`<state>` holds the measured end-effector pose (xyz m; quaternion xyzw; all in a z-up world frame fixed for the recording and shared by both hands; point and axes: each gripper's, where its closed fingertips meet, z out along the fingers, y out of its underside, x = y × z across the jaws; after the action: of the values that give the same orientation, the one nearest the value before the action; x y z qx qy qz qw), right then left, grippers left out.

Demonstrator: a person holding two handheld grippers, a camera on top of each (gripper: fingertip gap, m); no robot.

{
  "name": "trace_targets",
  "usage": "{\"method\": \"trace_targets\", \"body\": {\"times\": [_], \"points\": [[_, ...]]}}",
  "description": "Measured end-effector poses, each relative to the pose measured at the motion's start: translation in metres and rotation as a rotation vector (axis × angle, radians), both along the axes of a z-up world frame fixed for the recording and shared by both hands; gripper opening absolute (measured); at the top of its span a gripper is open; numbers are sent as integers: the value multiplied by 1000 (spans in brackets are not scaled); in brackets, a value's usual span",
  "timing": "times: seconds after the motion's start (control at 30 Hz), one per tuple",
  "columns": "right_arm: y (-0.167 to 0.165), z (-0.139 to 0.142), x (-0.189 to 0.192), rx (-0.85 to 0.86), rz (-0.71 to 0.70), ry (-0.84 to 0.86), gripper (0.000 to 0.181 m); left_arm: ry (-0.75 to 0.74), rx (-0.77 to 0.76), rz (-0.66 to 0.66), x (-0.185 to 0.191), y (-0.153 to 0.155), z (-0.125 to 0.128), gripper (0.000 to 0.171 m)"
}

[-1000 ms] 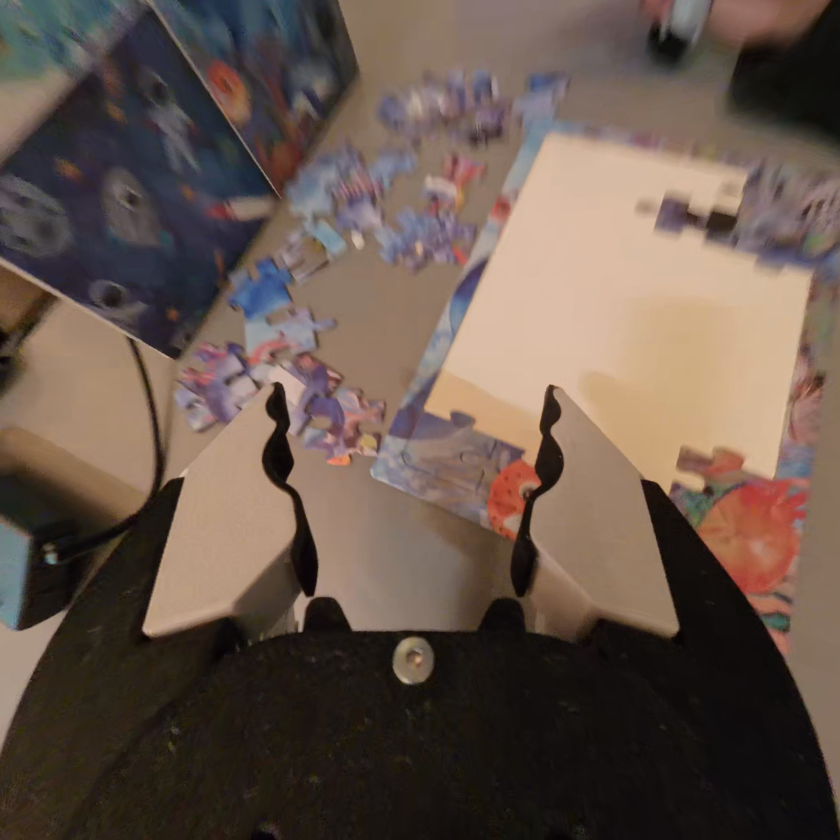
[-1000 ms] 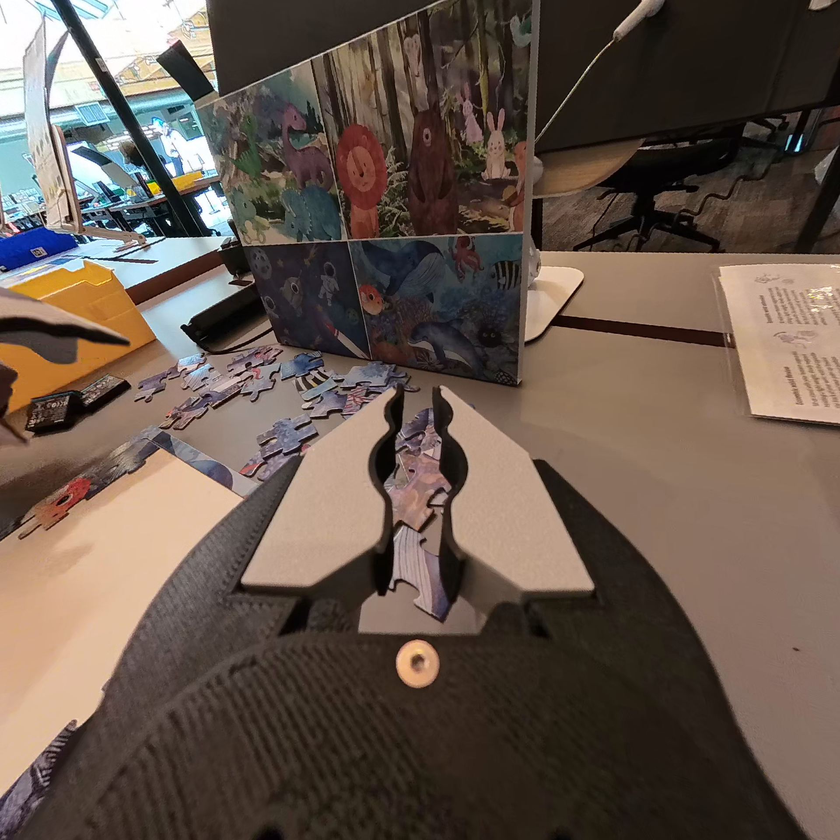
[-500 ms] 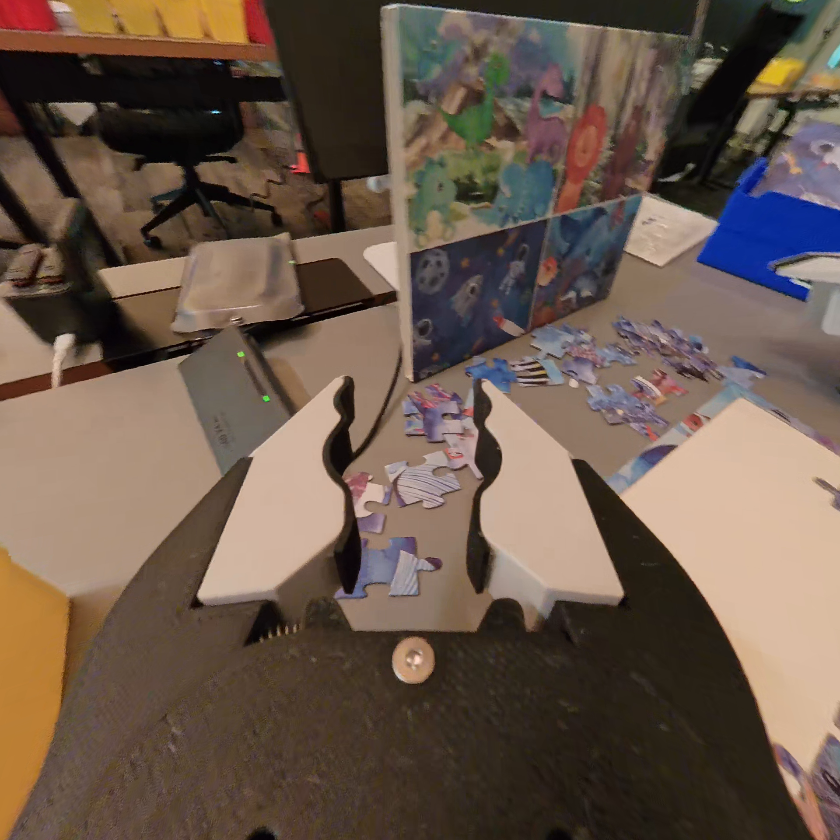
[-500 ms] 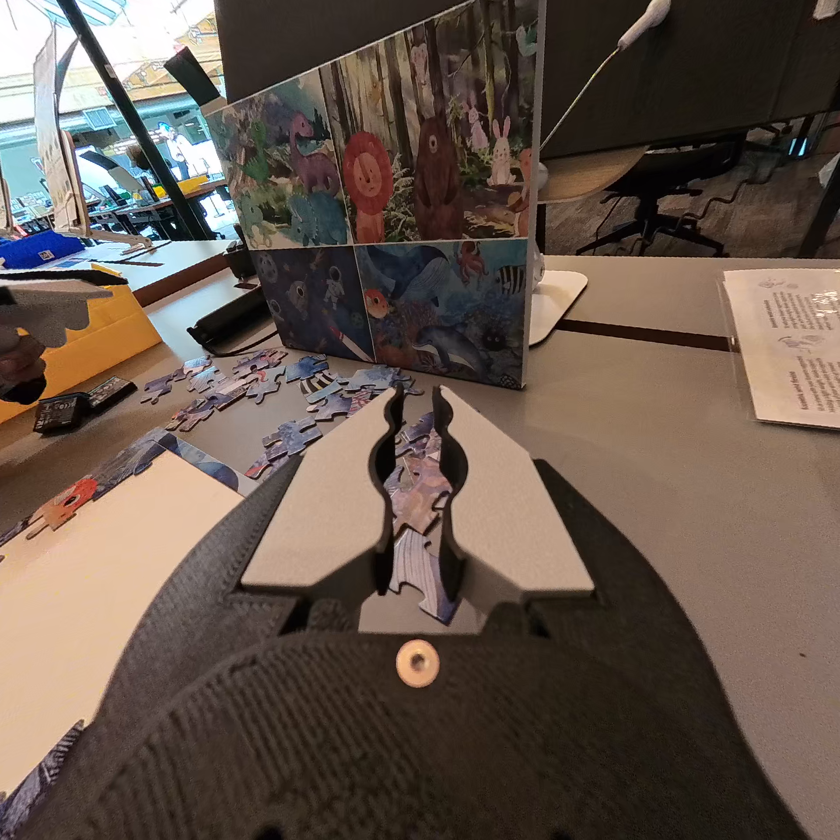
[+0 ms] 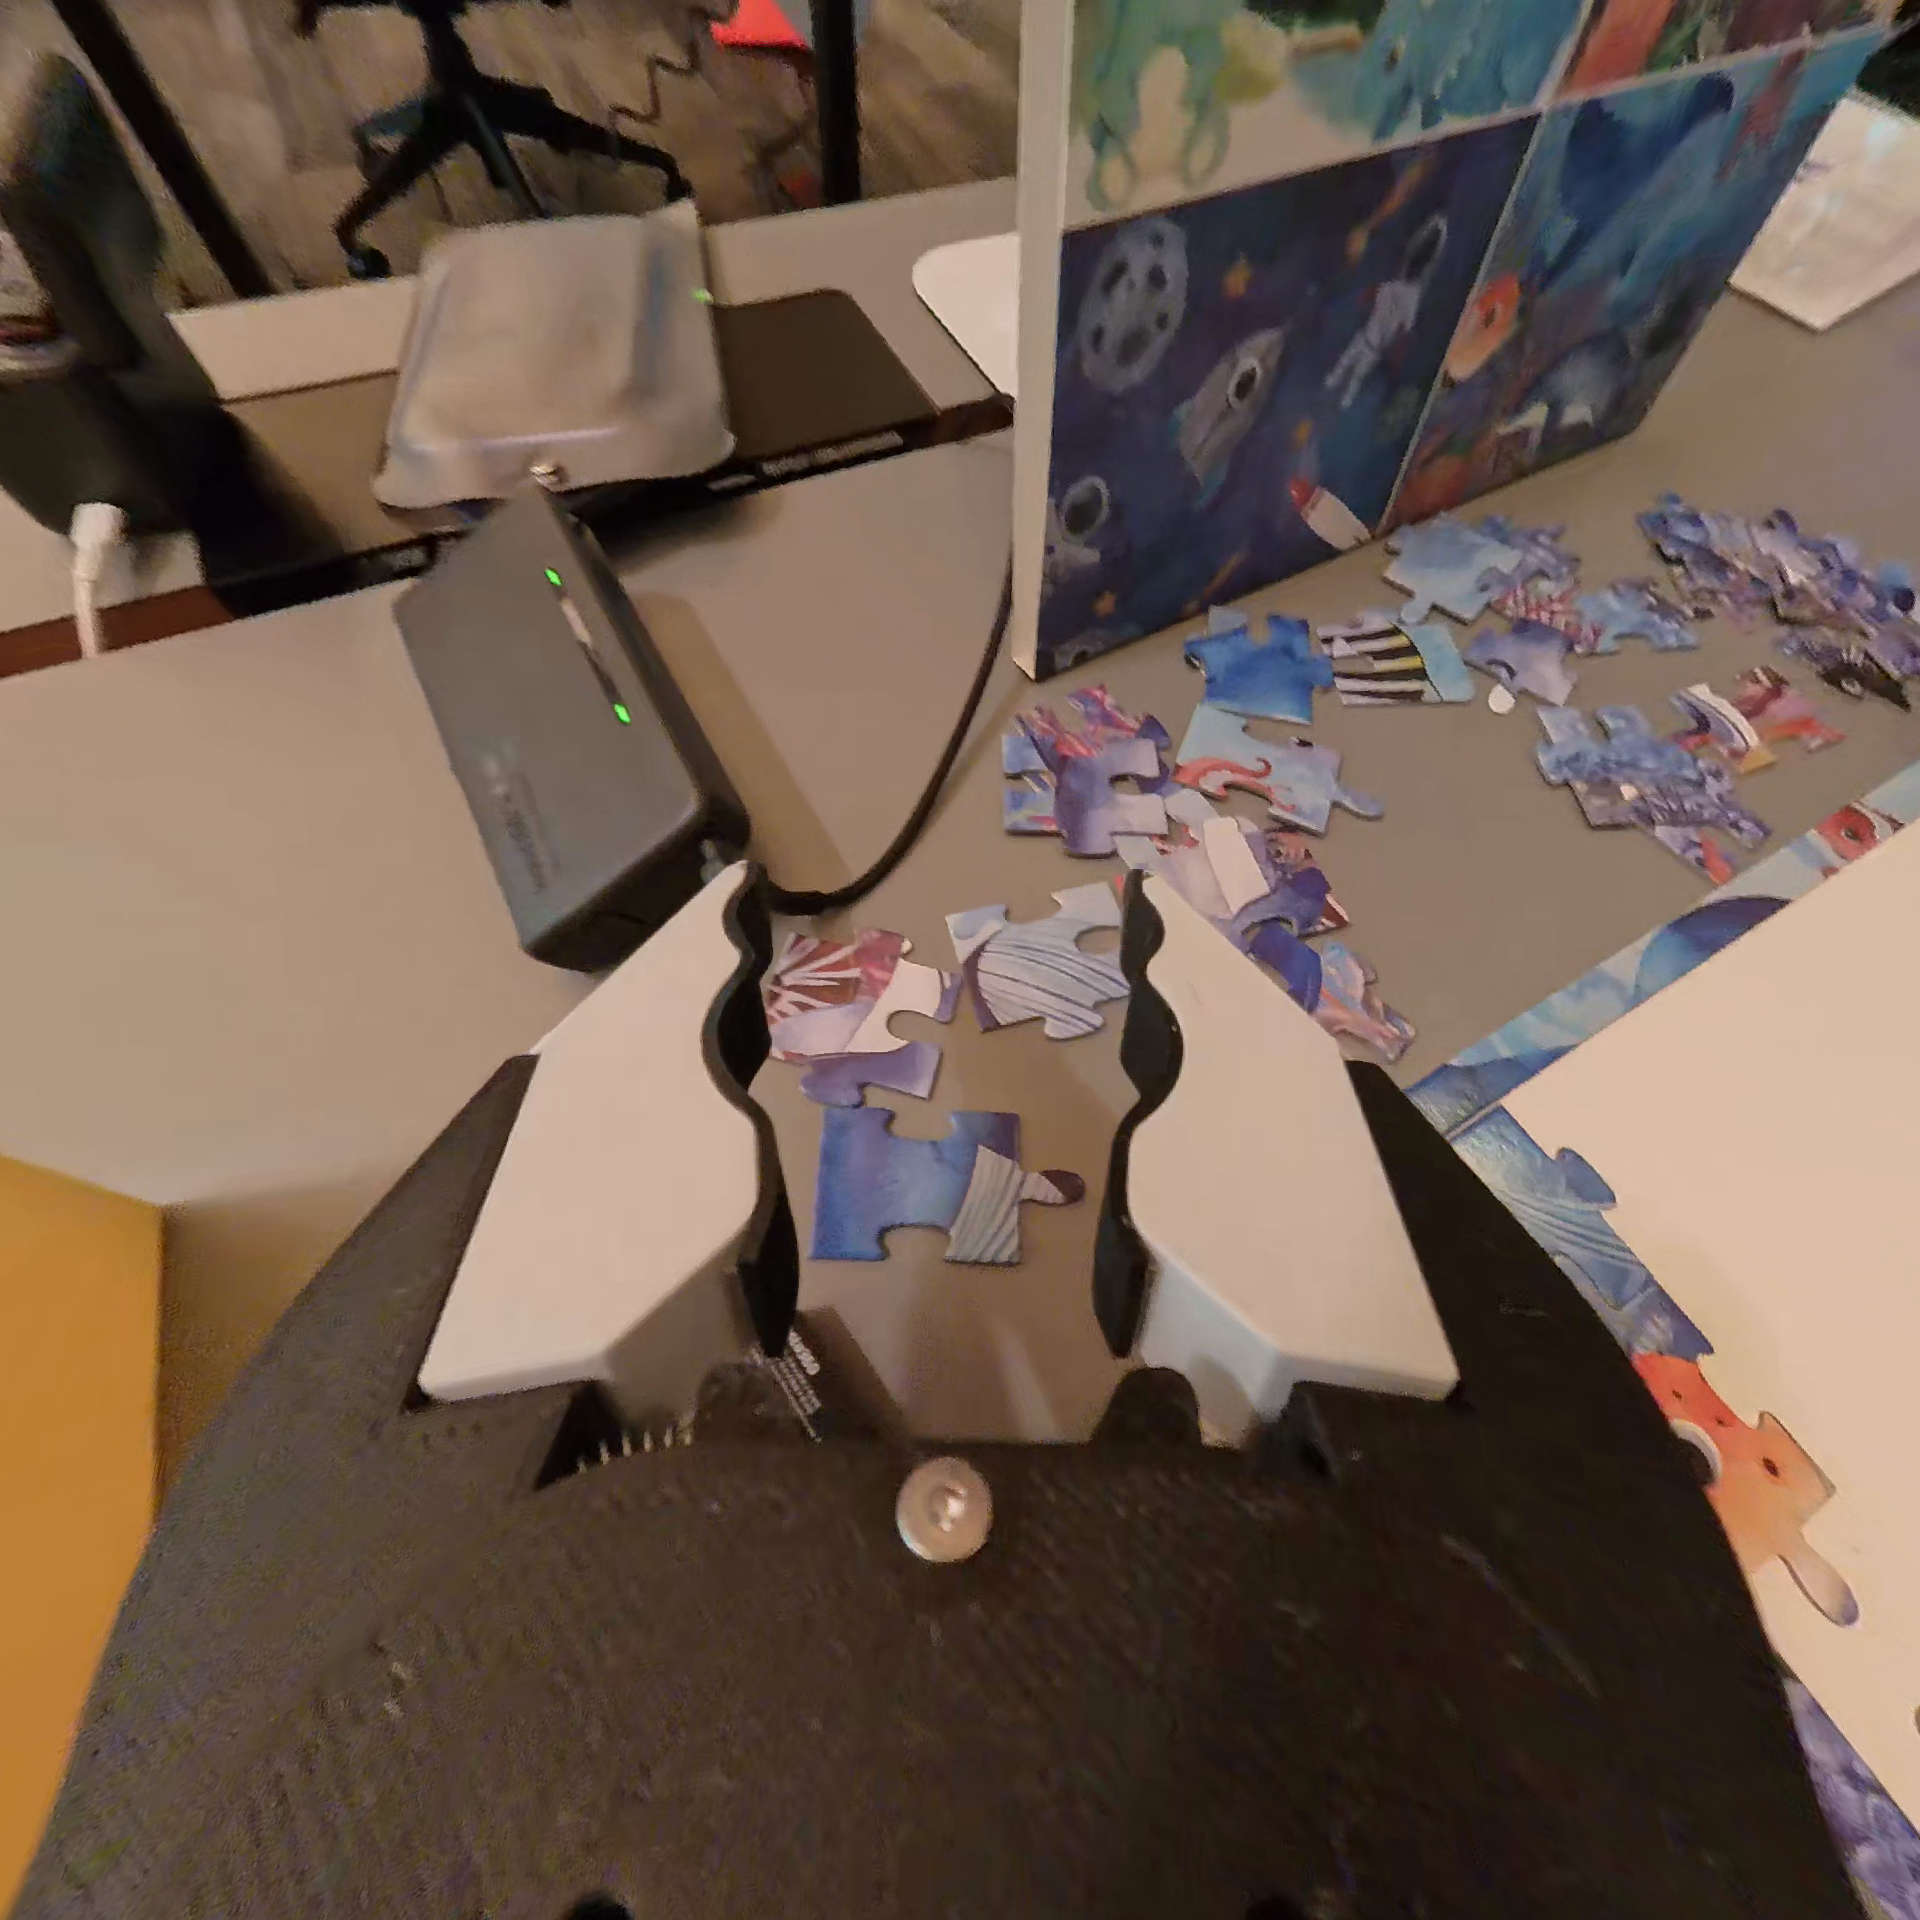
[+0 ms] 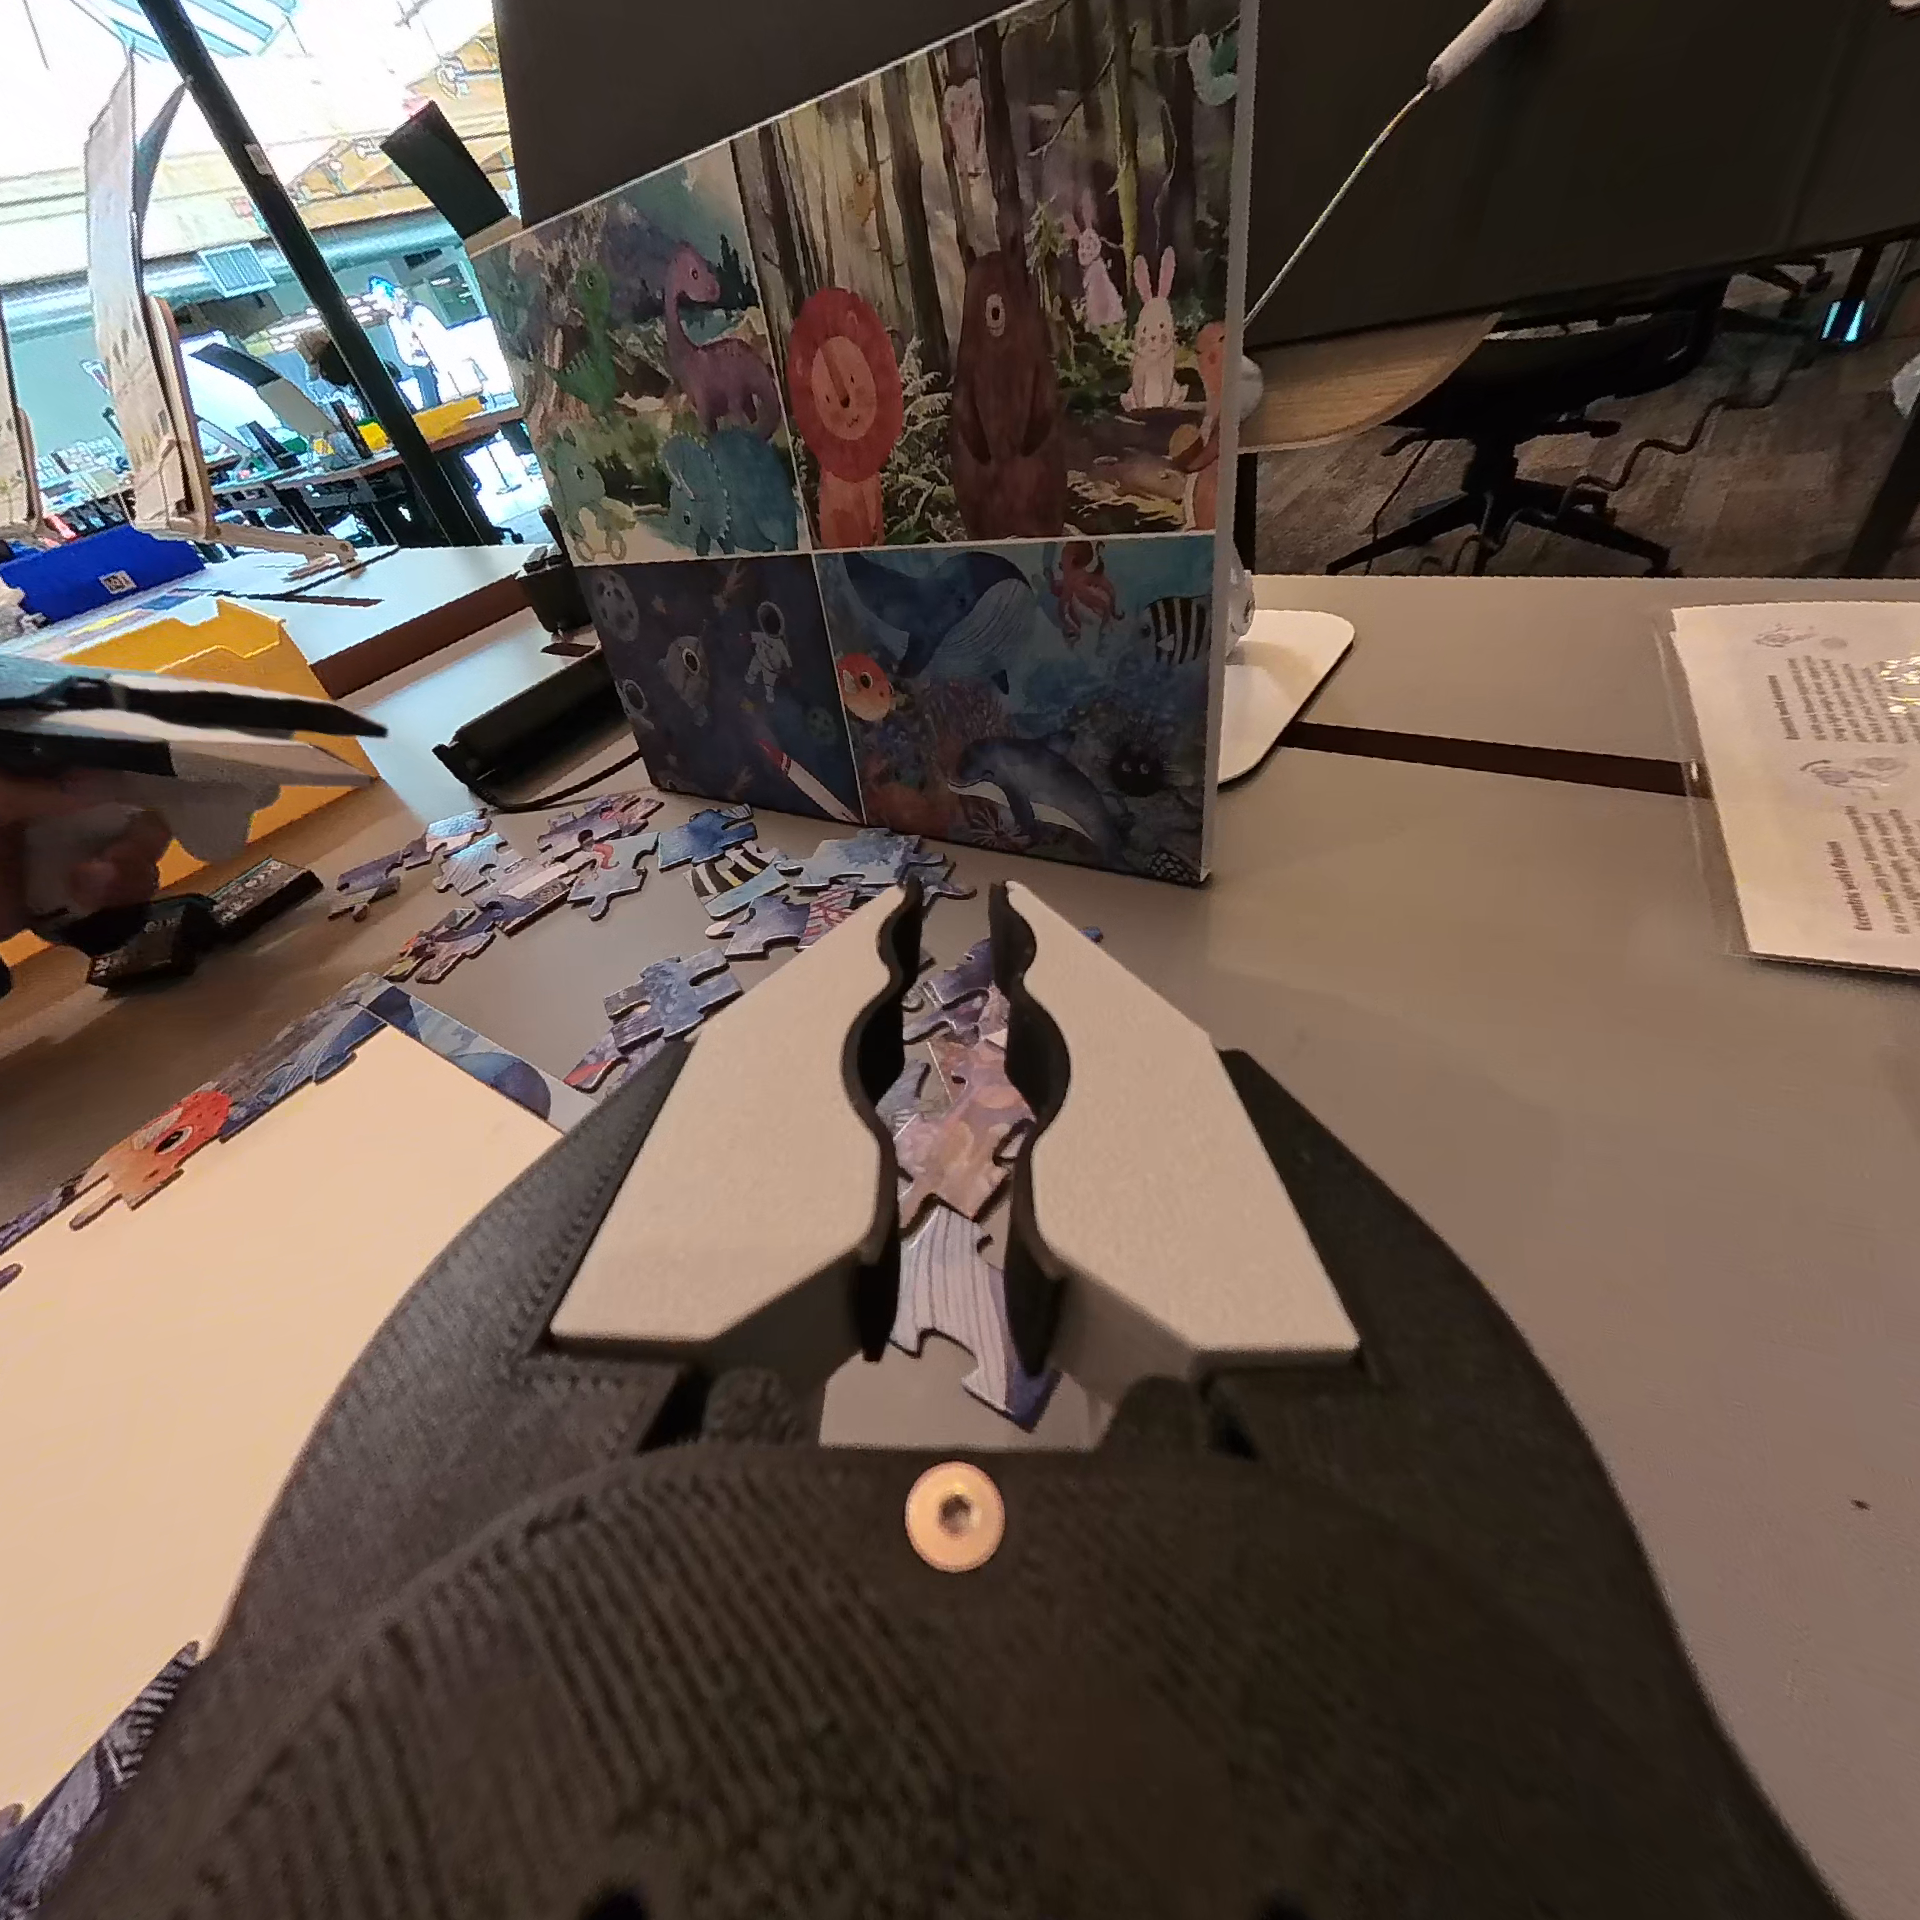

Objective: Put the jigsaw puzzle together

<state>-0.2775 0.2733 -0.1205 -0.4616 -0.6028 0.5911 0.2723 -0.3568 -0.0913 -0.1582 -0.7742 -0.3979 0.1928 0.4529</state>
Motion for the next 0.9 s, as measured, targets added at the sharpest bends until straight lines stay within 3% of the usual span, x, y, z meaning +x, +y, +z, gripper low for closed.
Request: {"method": "trace_targets", "body": {"times": [0.53, 0.63, 0.9], "points": [[-4, 11, 3, -16, 16, 29, 14, -96, -62, -147, 26, 41, -33, 71], [-7, 15, 5, -22, 26, 46, 16, -174, -72, -155, 31, 56, -50, 70], [-6, 24, 7, -31, 23, 76, 18, -167, -136, -122, 19, 71, -56, 62]]}}
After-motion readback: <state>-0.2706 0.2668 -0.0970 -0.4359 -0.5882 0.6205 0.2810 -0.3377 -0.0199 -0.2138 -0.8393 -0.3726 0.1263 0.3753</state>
